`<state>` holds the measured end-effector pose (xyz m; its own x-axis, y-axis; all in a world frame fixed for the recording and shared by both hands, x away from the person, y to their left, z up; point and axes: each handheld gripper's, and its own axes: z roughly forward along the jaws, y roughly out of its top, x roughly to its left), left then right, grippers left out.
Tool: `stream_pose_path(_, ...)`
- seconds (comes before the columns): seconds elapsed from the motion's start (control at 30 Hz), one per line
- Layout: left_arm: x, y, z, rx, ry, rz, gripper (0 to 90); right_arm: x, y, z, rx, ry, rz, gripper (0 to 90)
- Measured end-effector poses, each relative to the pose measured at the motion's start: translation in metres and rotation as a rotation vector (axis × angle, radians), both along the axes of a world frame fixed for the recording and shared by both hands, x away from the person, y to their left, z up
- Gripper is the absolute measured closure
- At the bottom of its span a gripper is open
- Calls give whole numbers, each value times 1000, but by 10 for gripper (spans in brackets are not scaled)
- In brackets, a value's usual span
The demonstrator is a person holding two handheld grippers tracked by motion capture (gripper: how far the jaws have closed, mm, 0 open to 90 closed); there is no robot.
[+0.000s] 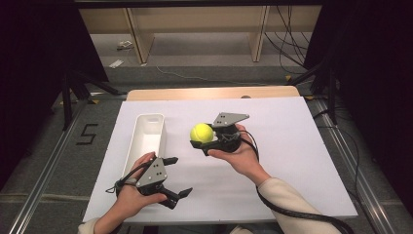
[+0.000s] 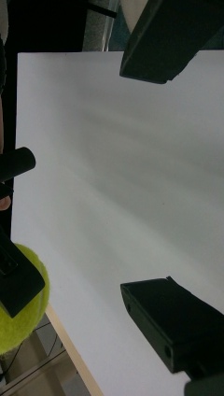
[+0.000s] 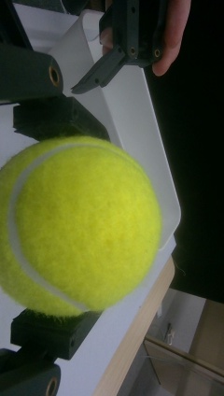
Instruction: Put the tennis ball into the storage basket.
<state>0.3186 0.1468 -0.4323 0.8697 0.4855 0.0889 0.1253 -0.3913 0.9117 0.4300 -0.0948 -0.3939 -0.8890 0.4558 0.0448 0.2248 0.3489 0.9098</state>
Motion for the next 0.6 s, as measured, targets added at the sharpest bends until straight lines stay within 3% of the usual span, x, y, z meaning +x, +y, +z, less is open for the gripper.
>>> stream_pose_path(0.6, -1, 0, 0, 0, 7, -3, 0, 1, 5, 1, 5, -4, 0, 268)
